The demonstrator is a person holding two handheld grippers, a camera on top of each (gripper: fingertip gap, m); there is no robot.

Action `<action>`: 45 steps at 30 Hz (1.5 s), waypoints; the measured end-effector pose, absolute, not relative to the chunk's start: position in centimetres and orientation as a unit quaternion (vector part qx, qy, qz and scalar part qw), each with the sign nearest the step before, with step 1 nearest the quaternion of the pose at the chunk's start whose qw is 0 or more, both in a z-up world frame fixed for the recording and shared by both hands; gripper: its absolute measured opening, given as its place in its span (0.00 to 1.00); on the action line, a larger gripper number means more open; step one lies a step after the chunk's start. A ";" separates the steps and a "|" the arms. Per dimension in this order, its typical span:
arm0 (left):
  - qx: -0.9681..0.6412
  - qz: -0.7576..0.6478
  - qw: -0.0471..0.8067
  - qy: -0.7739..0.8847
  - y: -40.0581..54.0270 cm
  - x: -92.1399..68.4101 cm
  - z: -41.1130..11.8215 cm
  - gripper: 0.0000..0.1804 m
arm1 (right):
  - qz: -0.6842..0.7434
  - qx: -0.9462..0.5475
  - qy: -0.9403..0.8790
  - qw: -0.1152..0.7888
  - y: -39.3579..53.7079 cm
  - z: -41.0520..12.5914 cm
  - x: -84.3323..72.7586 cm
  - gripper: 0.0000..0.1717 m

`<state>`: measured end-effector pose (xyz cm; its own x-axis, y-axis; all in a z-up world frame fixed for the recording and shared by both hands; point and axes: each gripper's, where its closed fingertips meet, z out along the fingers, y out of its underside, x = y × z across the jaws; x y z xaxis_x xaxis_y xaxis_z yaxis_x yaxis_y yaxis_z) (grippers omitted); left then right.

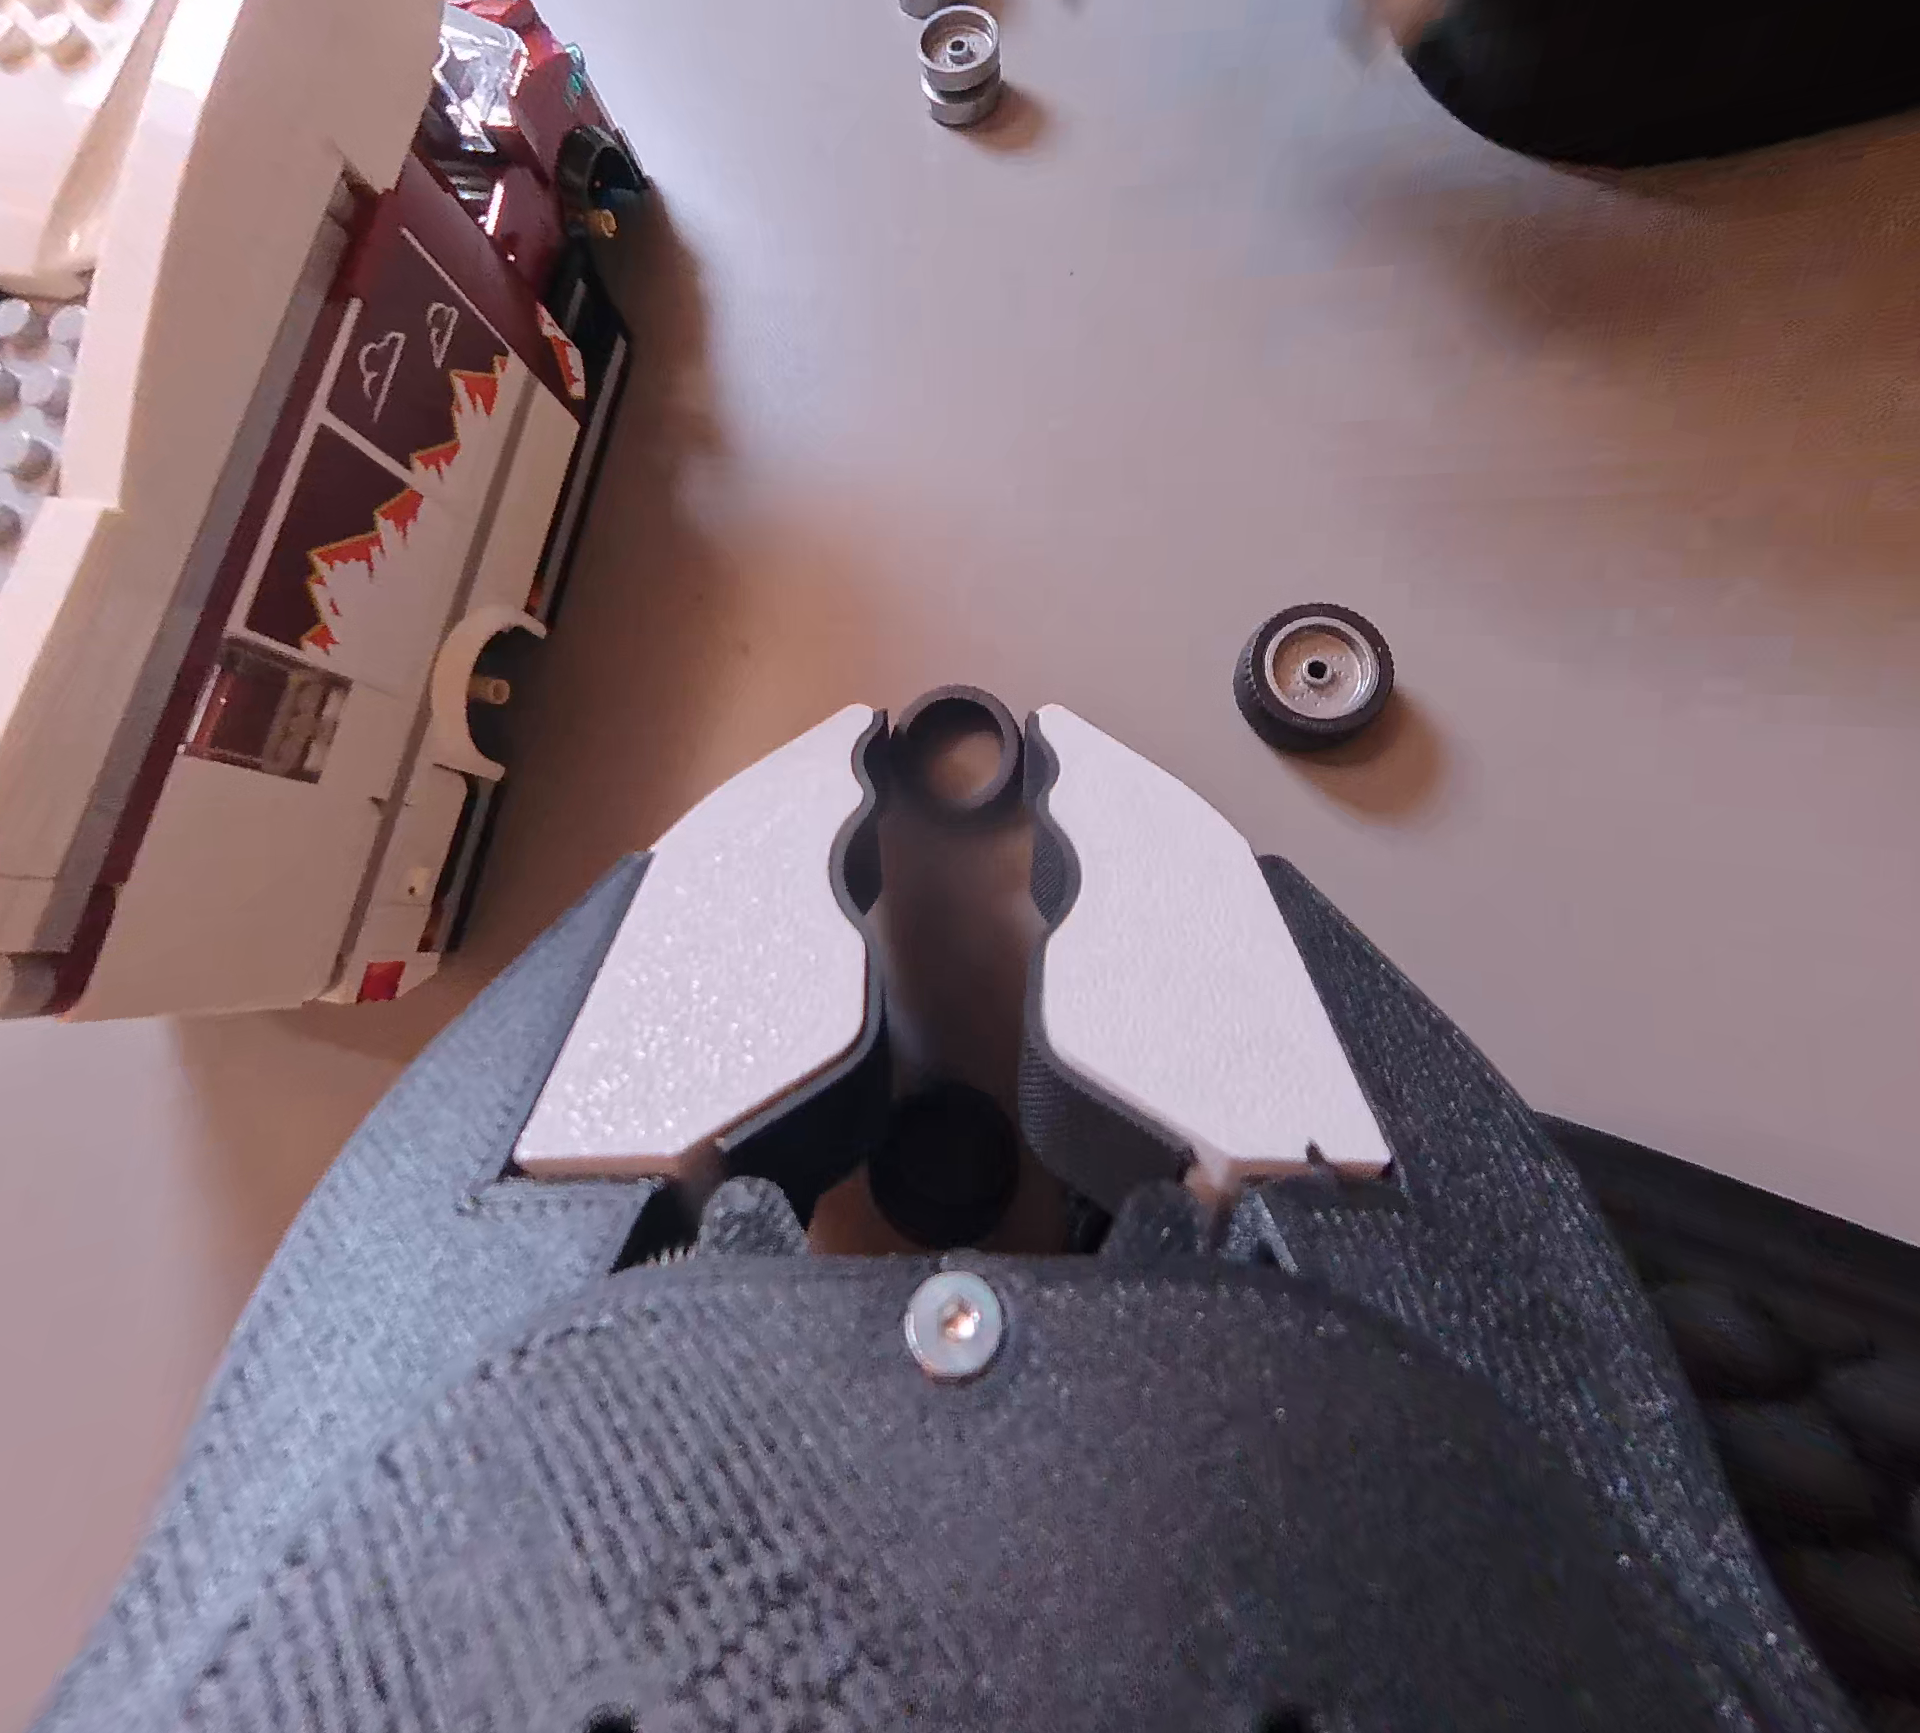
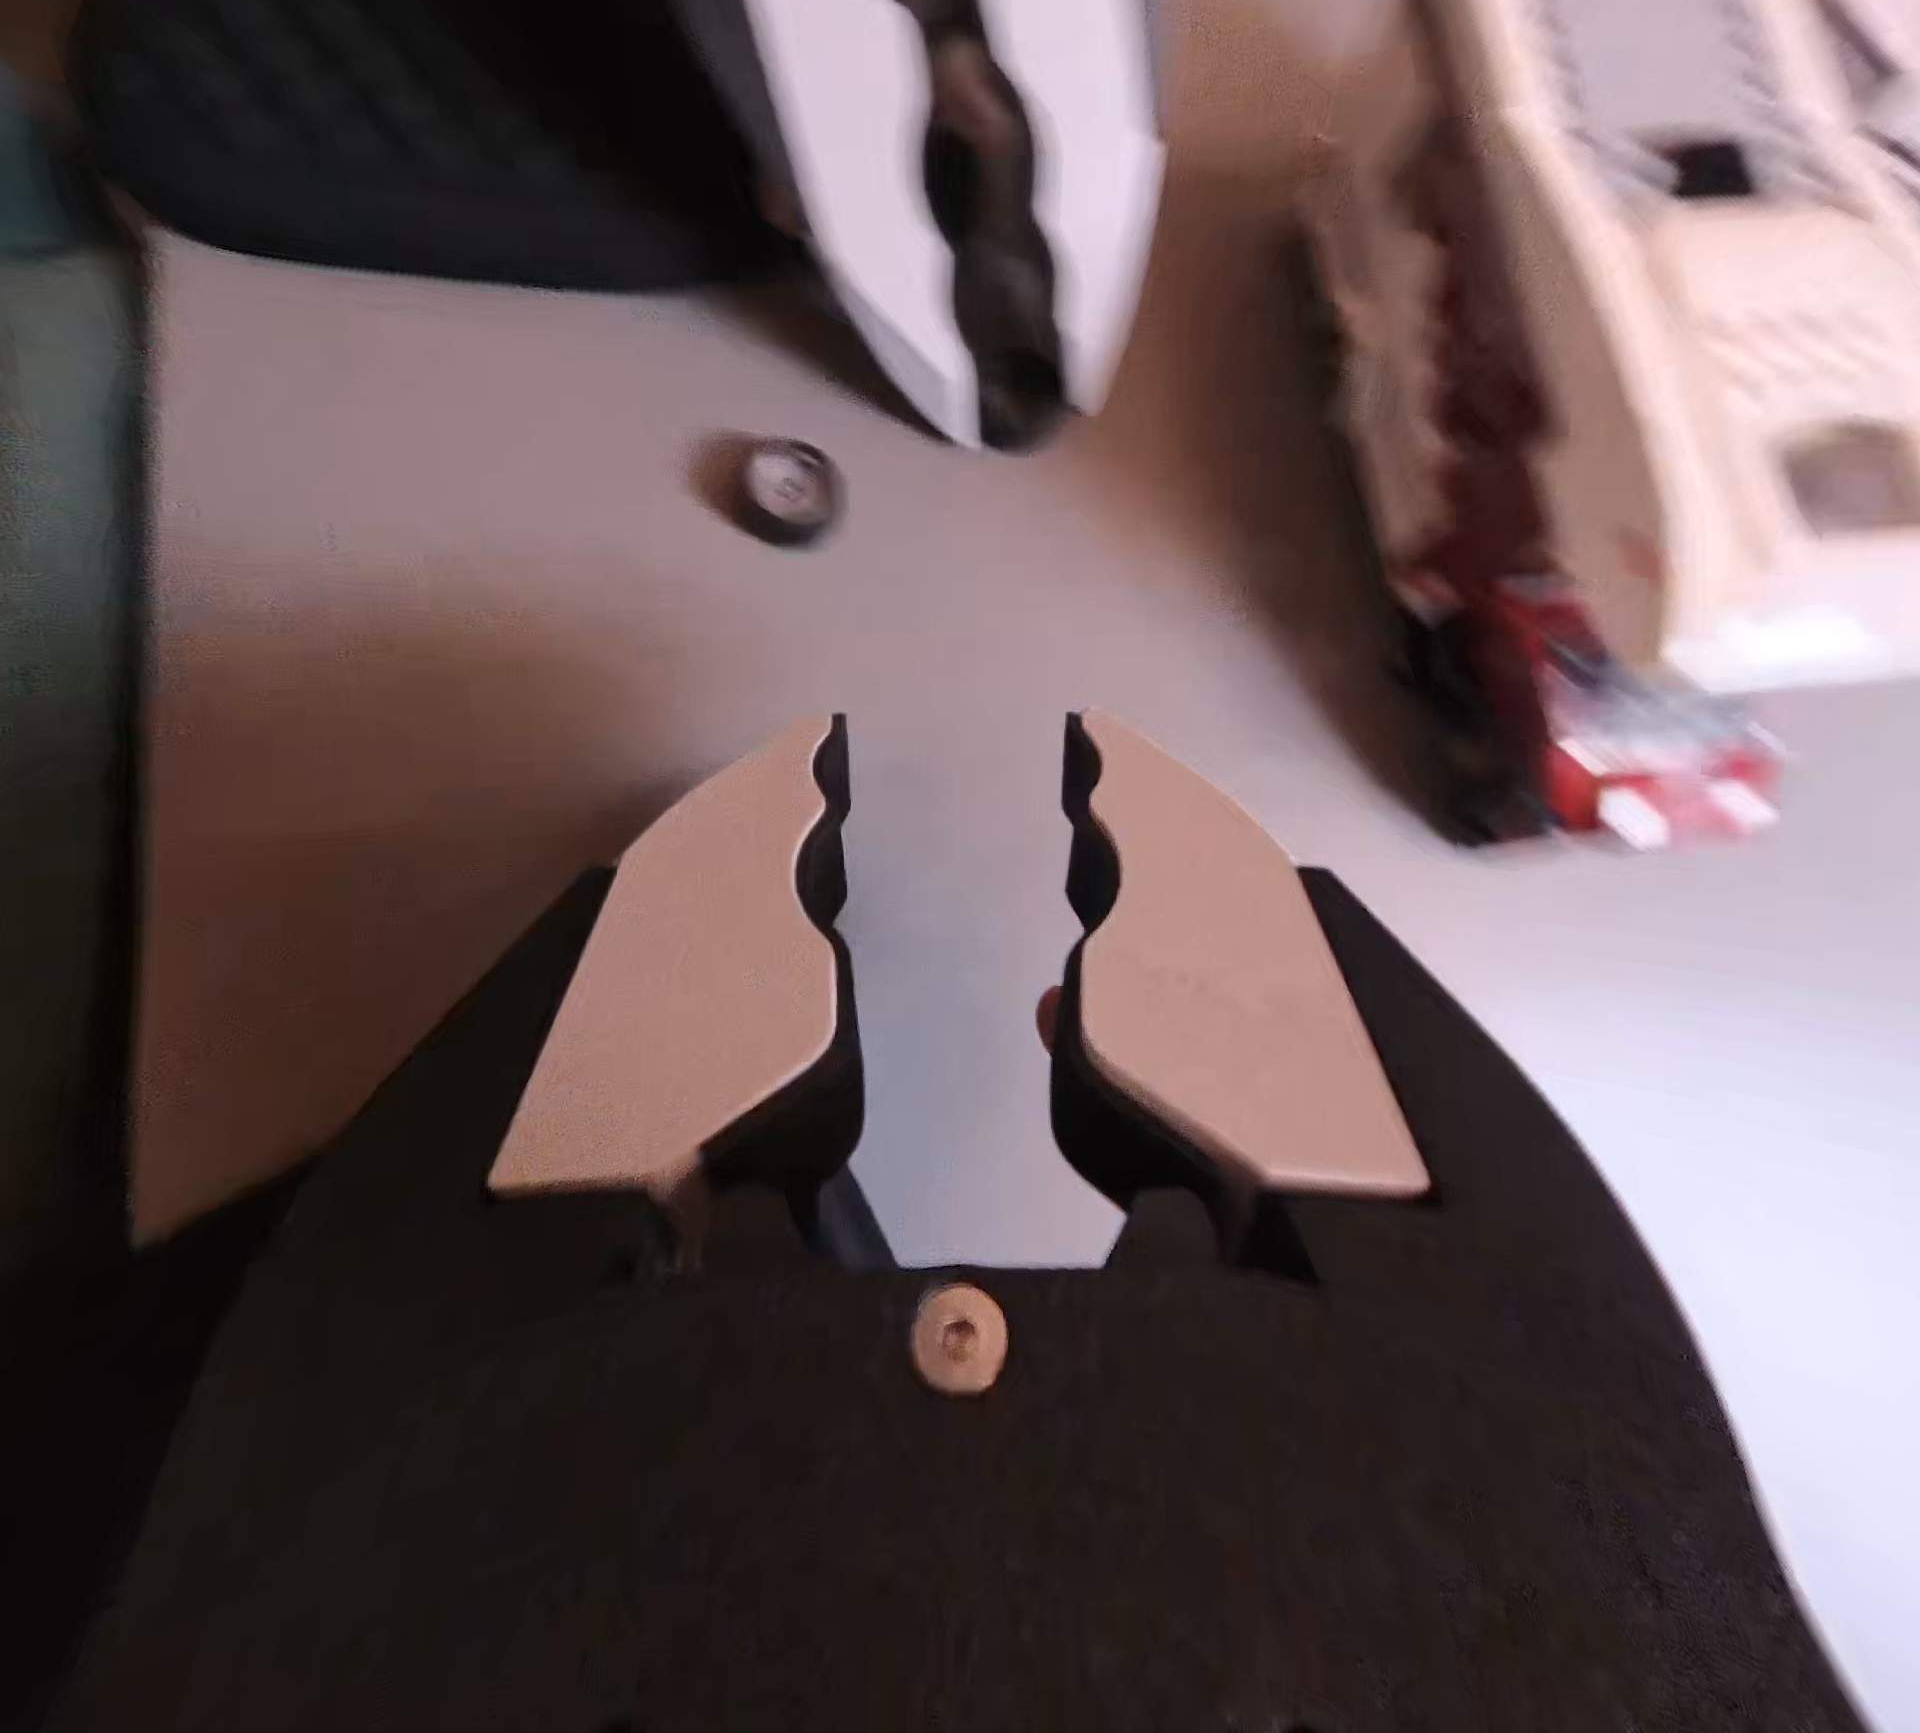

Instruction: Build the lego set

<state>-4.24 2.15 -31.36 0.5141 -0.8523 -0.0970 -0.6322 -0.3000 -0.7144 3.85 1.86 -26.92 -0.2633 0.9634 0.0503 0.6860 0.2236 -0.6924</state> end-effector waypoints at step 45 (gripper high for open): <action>-0.715 -0.195 0.495 0.454 2.0 -0.1 -26.1 0.19 | 0.405 -0.588 -0.638 0.288 6.8 -23.7 5.9 0.10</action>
